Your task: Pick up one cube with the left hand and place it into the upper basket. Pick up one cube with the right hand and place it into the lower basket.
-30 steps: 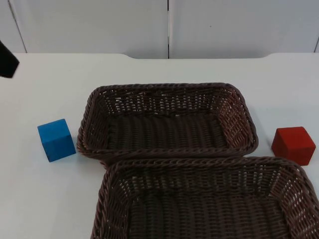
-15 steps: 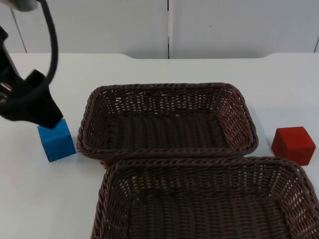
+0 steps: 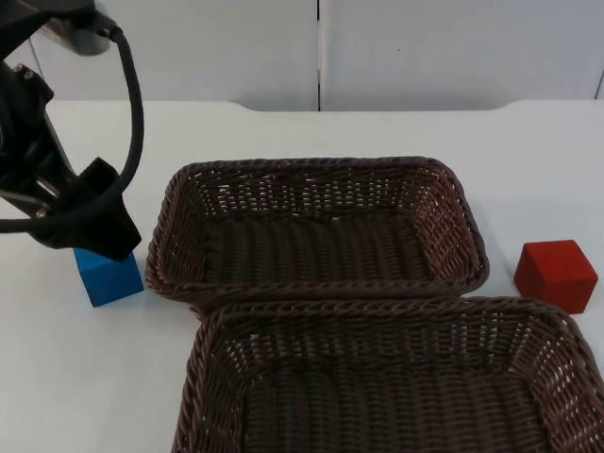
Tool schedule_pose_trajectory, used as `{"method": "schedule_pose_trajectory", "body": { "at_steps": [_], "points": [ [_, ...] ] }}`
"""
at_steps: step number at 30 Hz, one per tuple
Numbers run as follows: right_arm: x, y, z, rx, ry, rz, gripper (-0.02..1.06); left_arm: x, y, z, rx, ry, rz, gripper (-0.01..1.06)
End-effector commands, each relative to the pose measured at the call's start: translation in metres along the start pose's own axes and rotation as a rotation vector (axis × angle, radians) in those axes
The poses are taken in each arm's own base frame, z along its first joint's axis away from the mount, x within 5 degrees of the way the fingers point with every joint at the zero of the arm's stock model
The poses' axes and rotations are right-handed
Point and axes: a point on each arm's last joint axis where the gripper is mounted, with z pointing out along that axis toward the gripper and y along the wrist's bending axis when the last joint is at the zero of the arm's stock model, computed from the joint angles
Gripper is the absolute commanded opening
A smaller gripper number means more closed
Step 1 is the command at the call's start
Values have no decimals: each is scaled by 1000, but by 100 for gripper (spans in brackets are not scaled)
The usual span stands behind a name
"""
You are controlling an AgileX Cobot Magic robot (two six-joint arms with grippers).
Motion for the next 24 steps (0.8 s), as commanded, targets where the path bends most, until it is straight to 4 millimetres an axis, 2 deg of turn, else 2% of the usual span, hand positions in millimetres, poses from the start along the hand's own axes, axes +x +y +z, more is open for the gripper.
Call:
{"method": "schedule_pose_trajectory", "body": {
  "at_steps": [1,2,6,7,11,13,17,18,19,24],
  "points": [
    [-11,-1,-1,7,-32,32,105,-3,-2,-1,6,-13,-2,105],
    [-11,-1,-1,7,-32,32,105,-3,-2,-1,6,-13,-2,105],
    [-40,0,14,4,3,35,105,-4,-3,-1,20,-21,-23,105],
    [-40,0,14,4,3,35,105,-4,-3,-1,20,-21,-23,105],
    [-62,0,36,-2,80,41,105,-4,-3,-1,18,-25,-25,105],
    [-67,1,41,-3,97,41,105,-4,-3,-1,17,-26,-25,105],
    [-83,2,68,-8,190,40,105,-6,0,0,-4,-52,-26,105],
    [-83,2,68,-8,190,40,105,-6,0,0,-4,-52,-26,105],
    [-89,2,78,-9,228,40,105,-7,0,0,-9,-54,-23,105],
    [-102,3,99,-10,283,38,105,-5,2,11,0,-20,-20,105]
  ]
}}
